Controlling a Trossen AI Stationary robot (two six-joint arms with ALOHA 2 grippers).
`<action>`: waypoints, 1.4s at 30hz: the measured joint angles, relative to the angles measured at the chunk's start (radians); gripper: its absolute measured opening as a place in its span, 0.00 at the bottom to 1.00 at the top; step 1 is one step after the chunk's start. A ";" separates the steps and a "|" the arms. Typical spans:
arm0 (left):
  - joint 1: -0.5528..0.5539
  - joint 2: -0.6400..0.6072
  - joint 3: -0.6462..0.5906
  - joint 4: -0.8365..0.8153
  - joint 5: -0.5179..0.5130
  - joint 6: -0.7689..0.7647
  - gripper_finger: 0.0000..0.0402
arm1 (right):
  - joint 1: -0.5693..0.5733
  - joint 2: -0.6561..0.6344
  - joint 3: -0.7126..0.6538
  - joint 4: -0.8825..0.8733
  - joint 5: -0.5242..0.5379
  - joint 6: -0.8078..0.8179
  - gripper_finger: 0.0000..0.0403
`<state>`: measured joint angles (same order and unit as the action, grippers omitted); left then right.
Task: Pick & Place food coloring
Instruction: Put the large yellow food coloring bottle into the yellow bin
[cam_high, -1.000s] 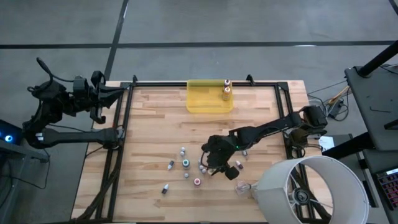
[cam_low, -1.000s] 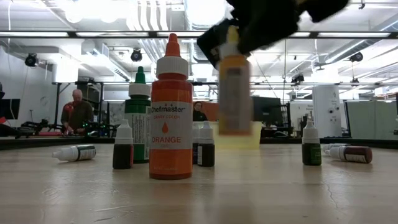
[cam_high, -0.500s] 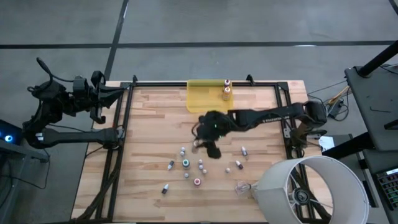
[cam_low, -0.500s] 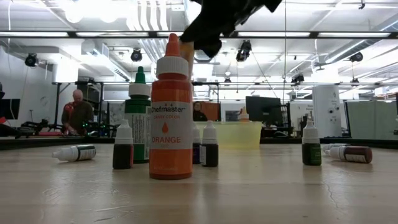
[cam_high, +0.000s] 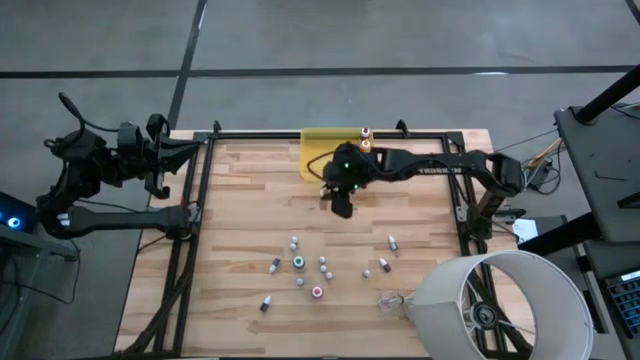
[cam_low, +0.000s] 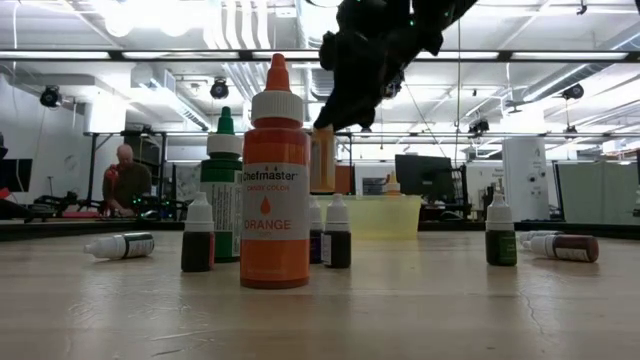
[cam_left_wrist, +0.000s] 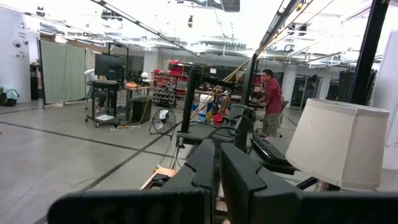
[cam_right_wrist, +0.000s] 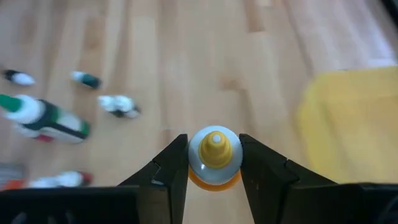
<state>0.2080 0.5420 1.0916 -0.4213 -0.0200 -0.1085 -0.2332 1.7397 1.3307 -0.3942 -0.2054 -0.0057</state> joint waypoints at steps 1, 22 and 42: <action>0.000 0.000 0.000 0.000 0.000 0.000 0.00 | -0.015 -0.002 0.000 0.001 0.000 -0.013 0.28; 0.000 0.000 0.000 0.000 0.000 0.000 0.00 | -0.269 -0.119 -0.066 -0.021 0.051 0.097 0.28; 0.000 0.000 0.000 0.000 0.000 0.000 0.00 | -0.338 -0.199 -0.268 0.018 0.182 0.234 0.28</action>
<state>0.2079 0.5420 1.0916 -0.4214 -0.0203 -0.1085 -0.5716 1.5405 1.0629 -0.3762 -0.0233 0.2283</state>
